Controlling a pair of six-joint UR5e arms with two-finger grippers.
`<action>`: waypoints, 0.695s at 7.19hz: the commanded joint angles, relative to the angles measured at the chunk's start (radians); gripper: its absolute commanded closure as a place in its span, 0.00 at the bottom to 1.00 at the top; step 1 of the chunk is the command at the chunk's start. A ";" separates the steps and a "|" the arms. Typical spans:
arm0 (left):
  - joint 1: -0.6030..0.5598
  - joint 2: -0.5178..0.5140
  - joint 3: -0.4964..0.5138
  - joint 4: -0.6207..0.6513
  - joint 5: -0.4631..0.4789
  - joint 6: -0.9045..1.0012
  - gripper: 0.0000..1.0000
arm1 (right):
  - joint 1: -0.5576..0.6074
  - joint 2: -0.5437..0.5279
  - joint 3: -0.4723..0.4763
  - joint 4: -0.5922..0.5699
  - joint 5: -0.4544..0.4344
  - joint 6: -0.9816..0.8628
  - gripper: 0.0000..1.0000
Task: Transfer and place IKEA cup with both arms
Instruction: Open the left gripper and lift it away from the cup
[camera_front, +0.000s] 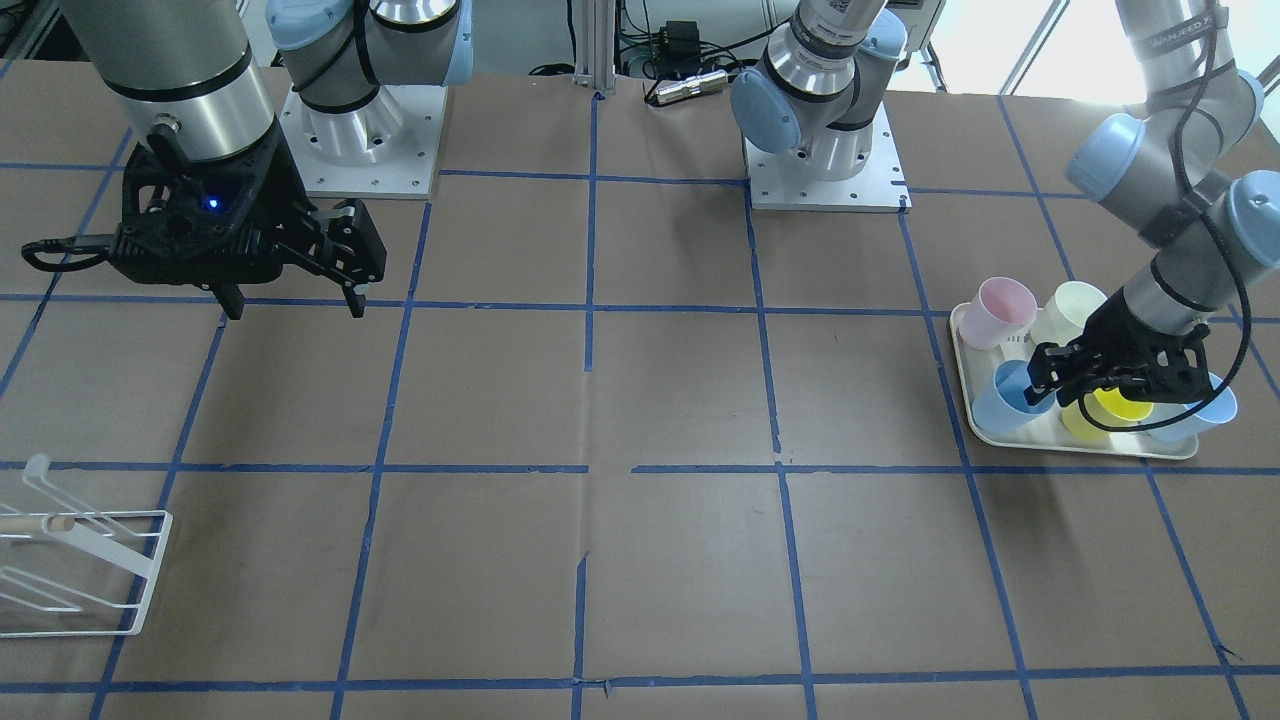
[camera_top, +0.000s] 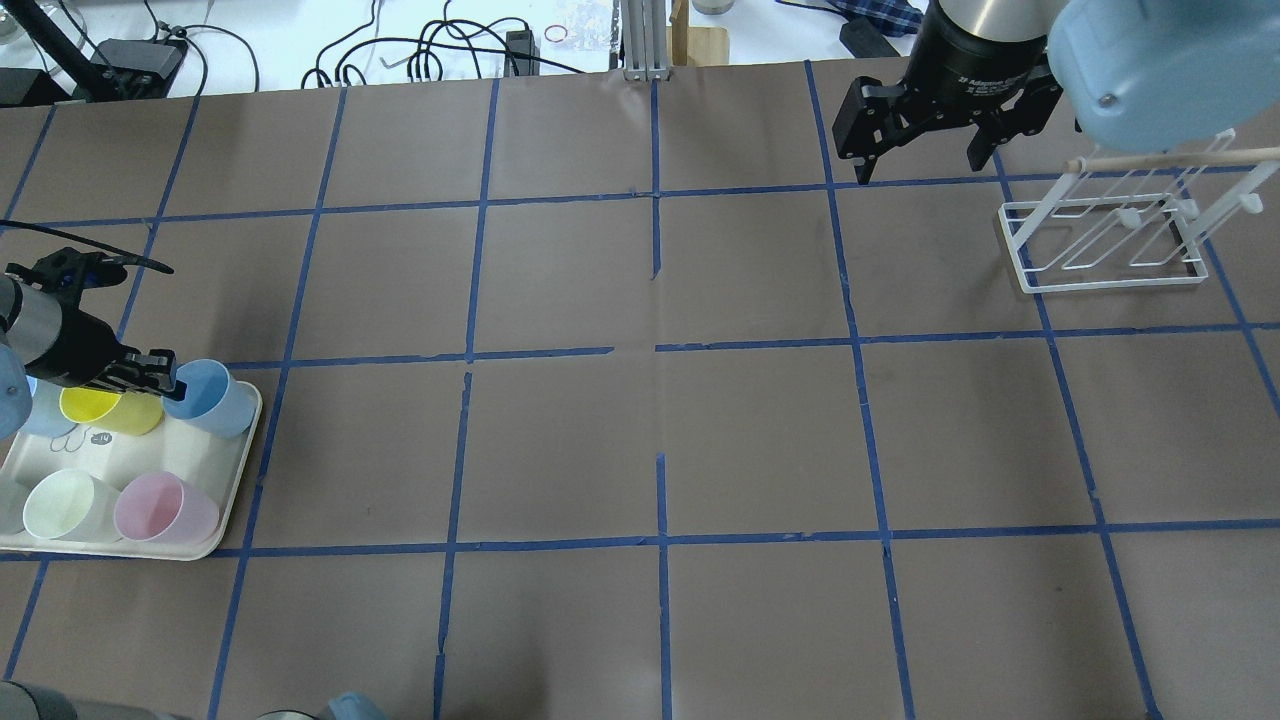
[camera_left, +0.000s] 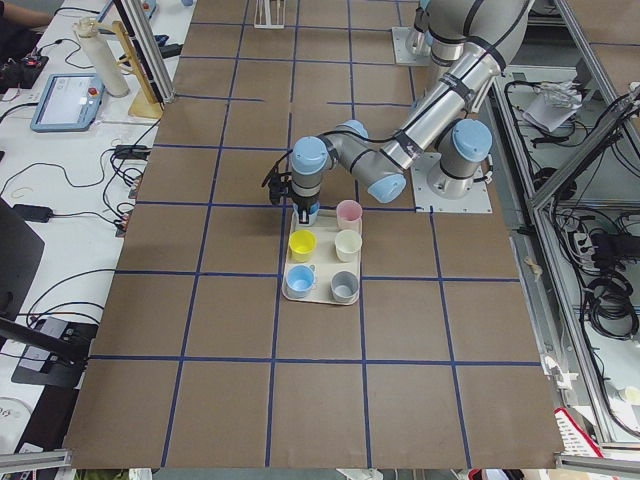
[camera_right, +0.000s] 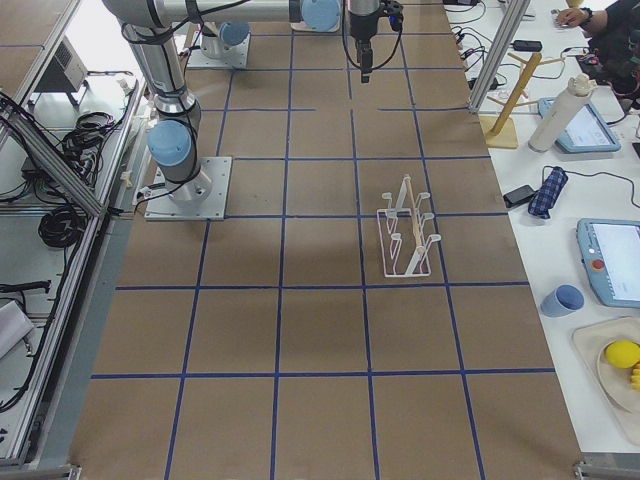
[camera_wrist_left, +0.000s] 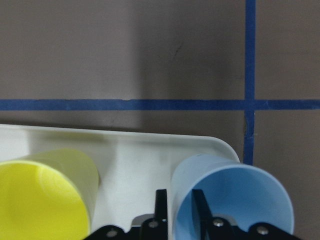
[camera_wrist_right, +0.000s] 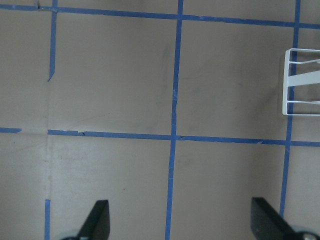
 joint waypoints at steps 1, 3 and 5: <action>-0.015 0.037 0.014 -0.038 -0.004 -0.010 0.08 | -0.001 -0.001 0.002 0.002 0.001 -0.001 0.00; -0.100 0.088 0.142 -0.226 -0.012 -0.078 0.07 | -0.001 -0.001 0.003 0.002 -0.002 -0.001 0.00; -0.275 0.108 0.339 -0.440 -0.007 -0.367 0.00 | 0.000 -0.001 0.003 0.000 -0.003 -0.001 0.00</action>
